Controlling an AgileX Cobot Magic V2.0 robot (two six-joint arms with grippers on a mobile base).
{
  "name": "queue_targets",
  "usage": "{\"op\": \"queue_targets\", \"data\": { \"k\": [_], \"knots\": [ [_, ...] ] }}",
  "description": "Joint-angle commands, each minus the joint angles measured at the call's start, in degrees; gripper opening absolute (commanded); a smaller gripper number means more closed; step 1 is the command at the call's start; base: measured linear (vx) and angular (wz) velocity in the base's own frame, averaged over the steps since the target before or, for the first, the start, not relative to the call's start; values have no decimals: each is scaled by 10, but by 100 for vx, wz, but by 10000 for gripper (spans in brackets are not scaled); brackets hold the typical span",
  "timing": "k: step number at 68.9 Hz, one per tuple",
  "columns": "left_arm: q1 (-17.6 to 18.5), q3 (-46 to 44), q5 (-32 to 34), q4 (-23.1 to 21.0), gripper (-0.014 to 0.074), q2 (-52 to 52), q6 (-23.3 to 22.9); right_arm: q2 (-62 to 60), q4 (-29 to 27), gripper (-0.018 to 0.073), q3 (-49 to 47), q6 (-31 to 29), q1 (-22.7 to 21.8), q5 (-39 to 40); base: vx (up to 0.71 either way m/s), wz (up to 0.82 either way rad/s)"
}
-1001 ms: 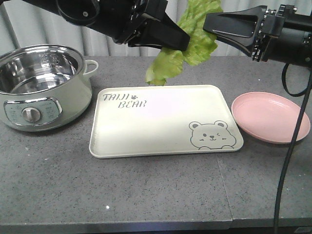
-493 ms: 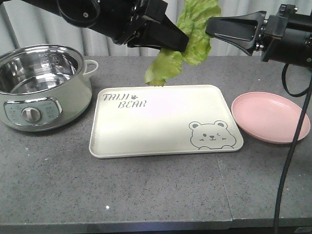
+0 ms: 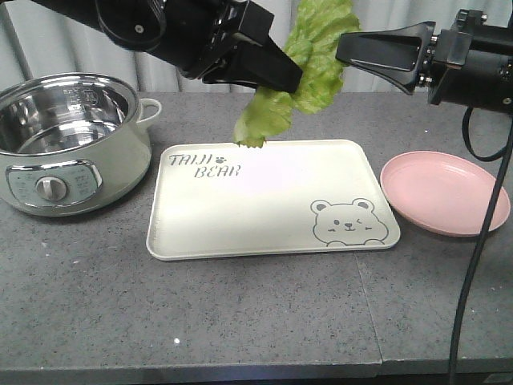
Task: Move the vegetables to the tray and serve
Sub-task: 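Grasp the lettuce with the right gripper and release the left gripper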
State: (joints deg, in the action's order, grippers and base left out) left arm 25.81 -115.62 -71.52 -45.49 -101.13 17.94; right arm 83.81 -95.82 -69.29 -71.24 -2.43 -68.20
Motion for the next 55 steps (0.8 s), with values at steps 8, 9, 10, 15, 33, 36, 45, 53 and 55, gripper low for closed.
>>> {"op": "queue_targets", "data": {
  "k": [8, 9, 10, 15, 33, 36, 45, 53, 55],
  "knots": [
    [3, -12, 15, 22, 293, 27, -29, -17, -83, -6, -18, -8, -4, -5, 0, 0],
    [3, -12, 15, 23, 307, 27, -28, -17, -83, -6, -18, -8, -4, -4, 0, 0],
    [3, -12, 15, 23, 325, 27, -28, -17, -83, -6, -18, -8, -4, -4, 0, 0],
    [3, -12, 15, 22, 381, 27, -28, -17, -83, -5, -19, -8, -4, -4, 0, 0],
    [3, -12, 1, 23, 462, 29, -29, -17, -83, -6, -19, -7, -22, 44, 0, 0],
    [3, -12, -2, 27, 462, 30, -29, -18, -83, -6, -19, -4, -35, 46, 0, 0],
    [2, -12, -2, 69, 462, 40, -38, -20, -83, -6, -19, 17, -112, 46, 0, 0],
    [2, -12, -2, 141, 462, 45, -58, -20, -78, -6, -19, 51, -182, 46, 0, 0],
    [2, -12, -2, 157, 462, 45, -62, -20, -74, -6, -19, 57, -198, 47, 0, 0]
  ]
}}
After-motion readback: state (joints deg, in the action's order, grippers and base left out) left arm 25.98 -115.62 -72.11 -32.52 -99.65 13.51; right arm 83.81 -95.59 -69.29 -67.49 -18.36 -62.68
